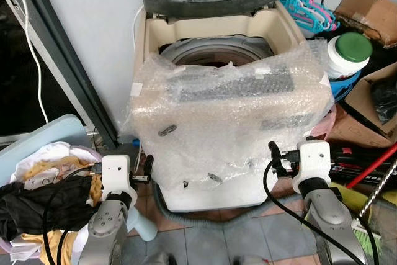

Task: Clothes washing

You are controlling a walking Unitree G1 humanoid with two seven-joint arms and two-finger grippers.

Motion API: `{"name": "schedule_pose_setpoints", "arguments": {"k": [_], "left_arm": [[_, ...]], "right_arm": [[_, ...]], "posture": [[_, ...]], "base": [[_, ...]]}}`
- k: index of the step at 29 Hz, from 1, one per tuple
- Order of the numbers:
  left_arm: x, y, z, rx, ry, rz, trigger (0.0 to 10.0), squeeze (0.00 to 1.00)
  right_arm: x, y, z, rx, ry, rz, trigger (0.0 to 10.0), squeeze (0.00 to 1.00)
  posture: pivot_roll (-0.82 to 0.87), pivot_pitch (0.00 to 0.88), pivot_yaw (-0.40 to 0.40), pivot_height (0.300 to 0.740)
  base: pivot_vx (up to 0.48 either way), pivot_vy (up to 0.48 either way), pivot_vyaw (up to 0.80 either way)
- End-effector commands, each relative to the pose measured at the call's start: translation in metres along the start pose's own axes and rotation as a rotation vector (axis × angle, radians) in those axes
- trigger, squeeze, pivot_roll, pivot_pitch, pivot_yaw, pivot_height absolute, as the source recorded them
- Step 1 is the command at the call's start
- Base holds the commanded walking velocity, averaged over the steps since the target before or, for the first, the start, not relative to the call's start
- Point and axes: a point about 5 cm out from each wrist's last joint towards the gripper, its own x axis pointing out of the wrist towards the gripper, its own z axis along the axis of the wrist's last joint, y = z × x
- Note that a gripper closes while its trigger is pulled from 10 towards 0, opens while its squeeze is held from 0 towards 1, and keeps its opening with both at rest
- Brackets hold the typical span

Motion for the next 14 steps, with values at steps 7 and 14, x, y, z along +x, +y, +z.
{"name": "schedule_pose_setpoints", "arguments": {"k": [7,14], "left_arm": [[0.0019,0.0011,0.0036,0.018,-0.01,-0.002,10.0,0.0],[0.0032,-0.0001,0.0055,0.012,-0.025,-0.001,10.0,0.0]], "right_arm": [[0.0025,0.0006,0.0066,0.01,-0.019,0.004,10.0,0.0],[0.0045,0.0,0.0082,0.005,-0.023,0.011,10.0,0.0]], "posture": [[-0.07,0.0,0.064,0.74],[-0.08,0.0,0.062,0.74]], "base": [[-0.295,0.0,0.0],[-0.174,0.0,0.0]]}}
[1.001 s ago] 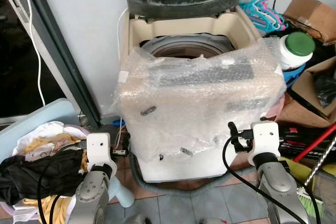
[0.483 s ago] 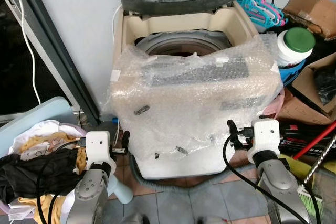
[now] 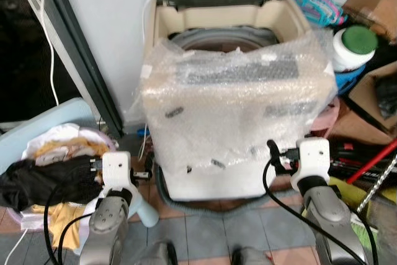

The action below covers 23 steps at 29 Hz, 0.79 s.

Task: Clothes washing

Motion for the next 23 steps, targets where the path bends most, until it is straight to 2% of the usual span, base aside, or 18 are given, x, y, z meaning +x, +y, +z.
{"name": "schedule_pose_setpoints", "arguments": {"k": [1,5,11,15,23], "left_arm": [[-0.0036,0.0024,-0.0048,0.004,0.016,0.017,10.0,0.0],[-0.0023,0.0032,-0.0048,-0.005,0.019,0.027,10.0,0.0],[-0.0002,0.0051,-0.0048,-0.011,0.019,0.04,10.0,0.0],[0.0008,0.0063,-0.0052,-0.012,0.021,0.046,10.0,0.0],[0.0017,0.0068,-0.006,-0.011,0.026,0.051,10.0,0.0]], "right_arm": [[0.0052,0.0008,0.009,-0.012,-0.03,0.015,10.0,0.0],[0.0061,0.0016,0.01,-0.019,-0.035,0.019,10.0,0.0],[0.008,0.0034,0.0114,-0.024,-0.042,0.026,10.0,0.0],[0.0097,0.0038,0.0118,-0.019,-0.045,0.026,10.0,0.0],[0.0115,0.0033,0.0133,-0.017,-0.049,0.024,10.0,0.0]], "posture": [[-0.08,0.0,0.062,0.74],[-0.08,0.0,0.062,0.74],[-0.08,0.0,0.064,0.74],[-0.08,0.0,0.066,0.74],[-0.08,0.0,0.068,0.74]], "base": [[0.0,0.0,0.0],[0.0,0.0,0.23],[0.0,0.0,0.73],[0.0,0.358,0.62],[0.0,0.48,0.0]]}}
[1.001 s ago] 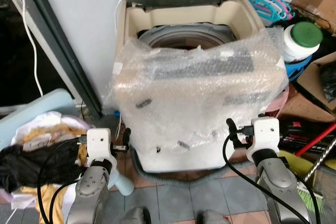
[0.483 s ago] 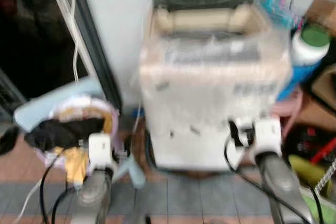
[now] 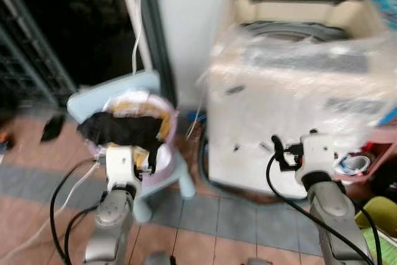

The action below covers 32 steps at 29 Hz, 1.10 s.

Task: Clothes washing

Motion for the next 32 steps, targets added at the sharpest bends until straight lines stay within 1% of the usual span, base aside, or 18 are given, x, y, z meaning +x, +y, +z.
{"name": "schedule_pose_setpoints", "arguments": {"k": [1,5,6,9,15,22,24,27,32], "left_arm": [[0.0007,-0.0033,0.0015,-0.003,-0.007,-0.004,10.0,0.0],[0.0005,-0.0032,0.0029,0.009,-0.021,-0.004,10.0,0.0],[0.0005,-0.0031,0.0044,0.003,-0.038,-0.014,10.0,0.0],[-0.0004,-0.002,0.0054,-0.004,-0.046,-0.025,10.0,0.0],[0.0,-0.0006,0.0061,-0.01,-0.053,-0.022,10.0,0.0],[0.0005,-0.0003,0.0062,-0.014,-0.058,-0.024,10.0,0.0],[0.0008,-0.0008,0.0053,-0.028,-0.053,-0.021,10.0,0.0],[0.0008,-0.0012,0.0053,-0.026,-0.053,-0.022,10.0,0.0],[0.0007,-0.002,0.0056,-0.022,-0.056,-0.027,10.0,0.0]], "right_arm": [[-0.0034,-0.0069,-0.0038,-0.01,0.018,-0.013,10.0,0.0],[-0.0032,-0.0071,-0.0037,-0.01,0.017,-0.012,10.0,0.0],[-0.0029,-0.0069,-0.0035,-0.017,0.015,-0.009,10.0,0.0],[-0.0025,-0.0059,-0.0023,-0.023,0.006,-0.001,10.0,0.0],[-0.0022,-0.0043,-0.0013,-0.032,-0.001,0.01,10.0,0.0],[-0.0016,-0.0037,-0.0012,-0.03,-0.004,0.015,10.0,0.0],[-0.001,-0.004,-0.0017,-0.032,-0.001,0.019,10.0,0.0],[-0.0005,-0.004,-0.002,-0.034,0.001,0.022,10.0,0.0],[0.0002,-0.0028,-0.003,-0.036,0.009,0.029,10.0,0.0]], "posture": [[-0.08,0.0,0.068,0.74],[-0.08,0.0,0.068,0.74],[-0.08,0.0,0.068,0.74],[-0.08,0.0,0.069,0.74],[-0.08,0.0,0.069,0.74],[-0.08,0.0,0.069,0.74],[-0.08,0.0,0.068,0.74],[-0.08,0.0,0.066,0.74],[-0.08,0.0,0.066,0.74]], "base": [[0.0,0.405,0.0],[0.0,0.14,0.0],[0.0,0.0,0.0],[0.0,0.0,0.0],[0.0,0.0,0.8],[0.308,0.0,0.8],[0.274,0.394,0.8],[0.271,0.396,0.77],[0.266,0.4,0.0]]}}
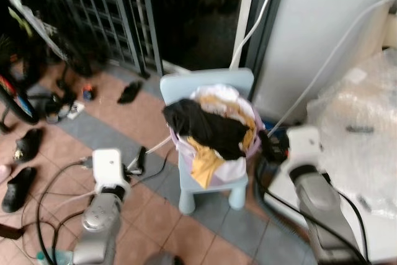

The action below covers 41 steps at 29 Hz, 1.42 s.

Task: Clothes washing

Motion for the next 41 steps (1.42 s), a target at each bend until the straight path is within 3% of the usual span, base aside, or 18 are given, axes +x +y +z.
{"name": "schedule_pose_setpoints", "arguments": {"k": [1,18,41], "left_arm": [[0.0,-0.007,0.001,-0.005,-0.011,-0.03,10.0,0.0],[-0.001,-0.011,0.0,0.003,-0.009,-0.06,10.0,0.0],[-0.001,-0.012,-0.003,0.008,0.001,-0.06,10.0,0.0]], "right_arm": [[-0.003,-0.005,-0.006,-0.007,0.027,-0.012,10.0,0.0],[0.006,-0.004,-0.016,-0.02,0.105,0.026,10.0,0.0],[0.008,-0.003,-0.016,-0.017,0.107,0.041,10.0,0.0]], "posture": [[-0.08,0.0,0.066,0.74],[-0.08,0.0,0.062,0.74],[-0.08,0.0,0.061,0.74]], "base": [[0.3,0.375,0.0],[0.032,0.022,0.0],[0.337,0.0,0.0]]}}
